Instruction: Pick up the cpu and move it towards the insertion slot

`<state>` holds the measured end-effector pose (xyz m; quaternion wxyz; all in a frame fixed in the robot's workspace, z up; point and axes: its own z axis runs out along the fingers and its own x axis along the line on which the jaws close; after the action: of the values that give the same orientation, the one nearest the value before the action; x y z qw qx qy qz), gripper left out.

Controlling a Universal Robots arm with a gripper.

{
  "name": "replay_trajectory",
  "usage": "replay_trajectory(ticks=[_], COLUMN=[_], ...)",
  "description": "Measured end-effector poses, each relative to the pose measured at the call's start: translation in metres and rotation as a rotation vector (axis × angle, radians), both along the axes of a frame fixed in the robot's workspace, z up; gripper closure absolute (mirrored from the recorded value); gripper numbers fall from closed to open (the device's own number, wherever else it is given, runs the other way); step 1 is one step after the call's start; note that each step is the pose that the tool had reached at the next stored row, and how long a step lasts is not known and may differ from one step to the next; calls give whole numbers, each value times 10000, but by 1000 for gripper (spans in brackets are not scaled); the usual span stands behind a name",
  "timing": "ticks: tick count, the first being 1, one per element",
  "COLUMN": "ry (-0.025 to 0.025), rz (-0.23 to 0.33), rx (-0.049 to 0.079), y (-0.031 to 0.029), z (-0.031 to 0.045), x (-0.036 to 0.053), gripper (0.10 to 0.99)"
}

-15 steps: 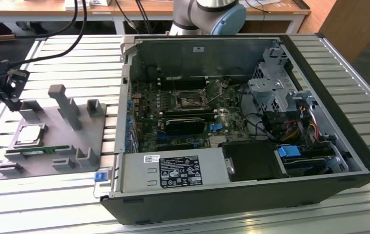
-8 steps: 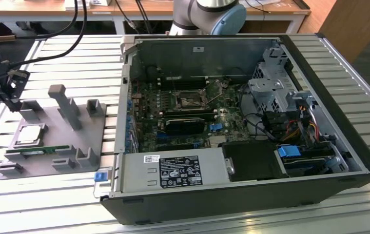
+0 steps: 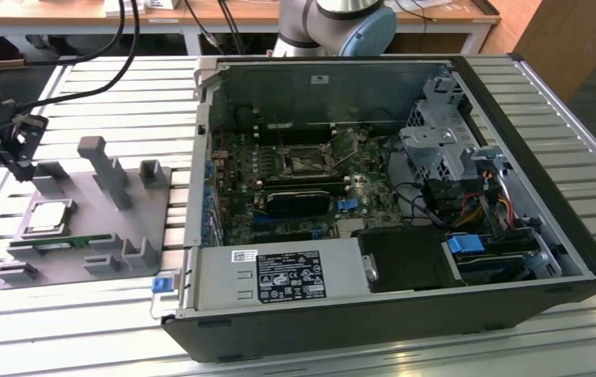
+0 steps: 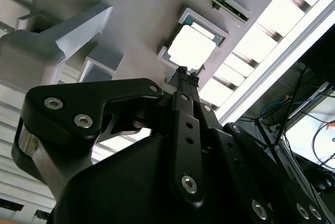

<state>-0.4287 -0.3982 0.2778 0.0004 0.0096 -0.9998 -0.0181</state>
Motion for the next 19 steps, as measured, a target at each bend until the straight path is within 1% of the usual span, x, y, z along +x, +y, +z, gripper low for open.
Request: replay_trajectory(ticks=[10,12,13,15,16,17,18,19], ry=[1,-1,0,1,0,0,1,1], rz=[4,4,4,5,5,5,4,4], rx=[-6,-5,-5,-5,-5,-5,-5,-6], y=[-1,-1,-1,-1,-1,-2,-3,-4], z=[-48,-60,-65,-76,-83,-97,-104,-110], x=[-17,-18,-19,-20,-20,-22,-23,-24], gripper=[973,851,851,737,737,620,620,561])
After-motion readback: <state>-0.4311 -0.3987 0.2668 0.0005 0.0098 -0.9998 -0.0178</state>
